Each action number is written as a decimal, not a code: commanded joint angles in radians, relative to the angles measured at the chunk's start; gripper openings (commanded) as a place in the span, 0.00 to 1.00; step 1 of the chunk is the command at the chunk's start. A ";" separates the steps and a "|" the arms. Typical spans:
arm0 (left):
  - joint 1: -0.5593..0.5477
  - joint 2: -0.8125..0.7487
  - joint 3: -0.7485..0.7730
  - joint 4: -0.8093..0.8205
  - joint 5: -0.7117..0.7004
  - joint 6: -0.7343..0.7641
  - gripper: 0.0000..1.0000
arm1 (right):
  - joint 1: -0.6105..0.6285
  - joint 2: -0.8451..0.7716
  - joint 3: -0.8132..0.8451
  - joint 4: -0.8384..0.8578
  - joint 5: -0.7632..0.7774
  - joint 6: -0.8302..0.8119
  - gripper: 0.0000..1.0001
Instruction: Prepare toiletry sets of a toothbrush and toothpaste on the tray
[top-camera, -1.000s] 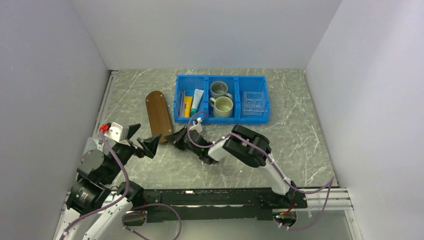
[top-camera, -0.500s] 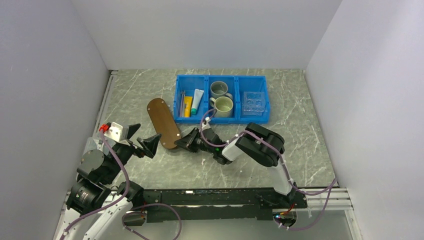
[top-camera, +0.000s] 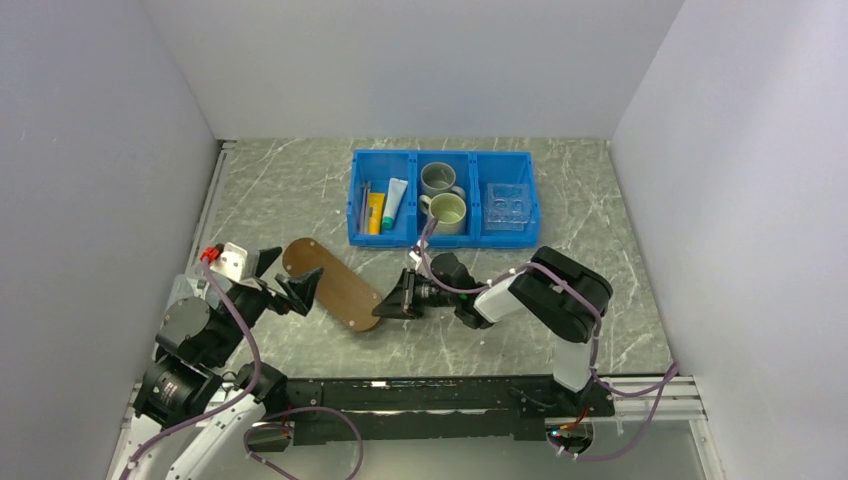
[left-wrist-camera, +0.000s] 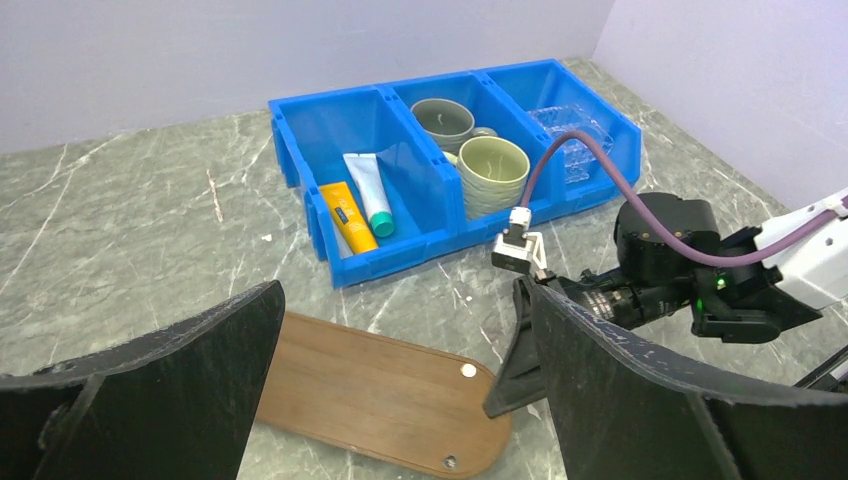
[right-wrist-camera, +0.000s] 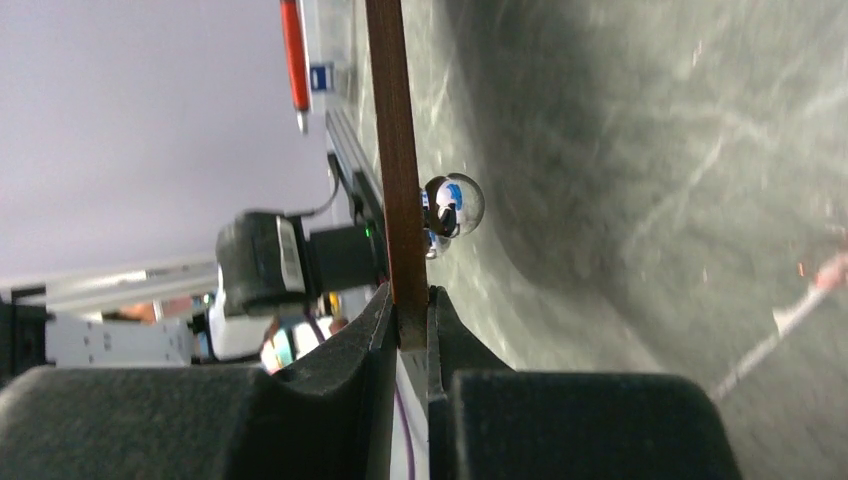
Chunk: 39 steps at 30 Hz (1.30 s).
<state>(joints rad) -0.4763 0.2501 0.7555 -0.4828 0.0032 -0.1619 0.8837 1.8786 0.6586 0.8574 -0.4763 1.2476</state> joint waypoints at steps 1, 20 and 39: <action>0.004 0.020 -0.003 0.027 0.014 -0.006 0.99 | -0.038 -0.076 -0.061 -0.027 -0.217 -0.097 0.00; 0.004 0.117 -0.070 0.110 0.292 -0.183 0.99 | -0.390 -0.387 -0.120 -0.943 -0.436 -0.737 0.00; 0.004 0.171 -0.153 0.205 0.313 -0.316 0.99 | -0.433 -0.330 -0.199 -0.872 -0.384 -0.687 0.17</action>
<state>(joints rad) -0.4763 0.3977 0.6071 -0.3374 0.3008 -0.4450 0.4557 1.5246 0.4877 0.0242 -0.9440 0.5434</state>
